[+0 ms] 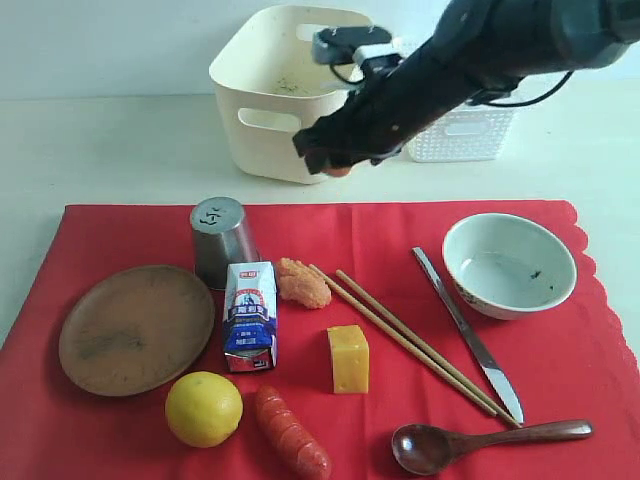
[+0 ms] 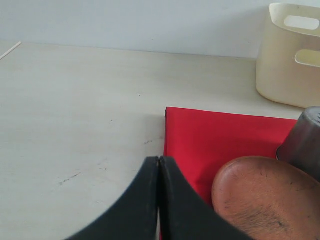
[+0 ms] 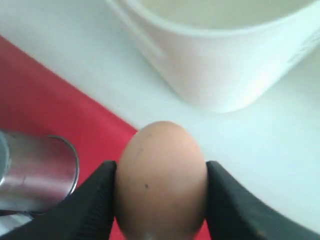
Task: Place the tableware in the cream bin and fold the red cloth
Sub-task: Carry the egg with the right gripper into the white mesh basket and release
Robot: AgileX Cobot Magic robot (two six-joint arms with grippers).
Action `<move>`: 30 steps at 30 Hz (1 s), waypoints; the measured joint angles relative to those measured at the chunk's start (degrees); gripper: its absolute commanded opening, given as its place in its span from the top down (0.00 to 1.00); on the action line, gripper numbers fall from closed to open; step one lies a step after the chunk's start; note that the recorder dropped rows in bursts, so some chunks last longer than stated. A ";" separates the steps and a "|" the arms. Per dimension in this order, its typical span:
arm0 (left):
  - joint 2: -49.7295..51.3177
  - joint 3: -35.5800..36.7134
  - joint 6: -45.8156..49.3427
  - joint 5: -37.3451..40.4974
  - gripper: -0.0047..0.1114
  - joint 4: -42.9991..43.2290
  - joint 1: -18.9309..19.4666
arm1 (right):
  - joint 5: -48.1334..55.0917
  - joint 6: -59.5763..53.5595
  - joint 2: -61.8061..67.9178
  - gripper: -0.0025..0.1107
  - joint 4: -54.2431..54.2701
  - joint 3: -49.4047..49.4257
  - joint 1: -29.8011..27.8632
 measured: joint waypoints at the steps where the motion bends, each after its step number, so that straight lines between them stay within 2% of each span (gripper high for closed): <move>1: 0.00 0.00 0.00 0.00 0.95 0.00 0.00 | 0.00 0.09 -0.91 0.98 0.00 0.00 -0.90; 10: 0.00 0.00 0.00 0.00 0.95 0.00 0.00 | -5.45 0.41 -3.69 0.98 0.30 0.00 -9.53; 15: 0.00 0.00 0.00 0.00 0.95 0.00 0.00 | -20.19 4.35 -0.84 0.98 1.21 0.00 -12.07; 20: 0.00 0.00 0.00 0.00 0.95 0.00 0.00 | -29.25 7.76 4.44 0.97 1.48 0.00 -12.79; 22: 0.00 0.00 0.00 0.00 0.95 0.00 0.00 | -31.02 7.76 5.62 0.87 1.62 0.00 -12.79; 24: 0.00 0.00 0.00 0.00 0.95 0.00 0.00 | -32.48 7.89 6.16 0.72 1.38 0.00 -12.79; 25: 0.00 0.00 0.00 0.00 0.95 0.00 0.00 | -32.62 7.89 6.16 0.58 0.94 0.00 -12.79; 27: 0.00 0.00 0.00 0.00 0.95 0.00 0.00 | -32.72 7.89 6.21 0.44 0.55 0.00 -12.79; 30: 0.00 0.00 0.00 0.00 0.95 0.00 0.00 | -32.72 7.89 6.30 0.28 0.42 0.00 -12.79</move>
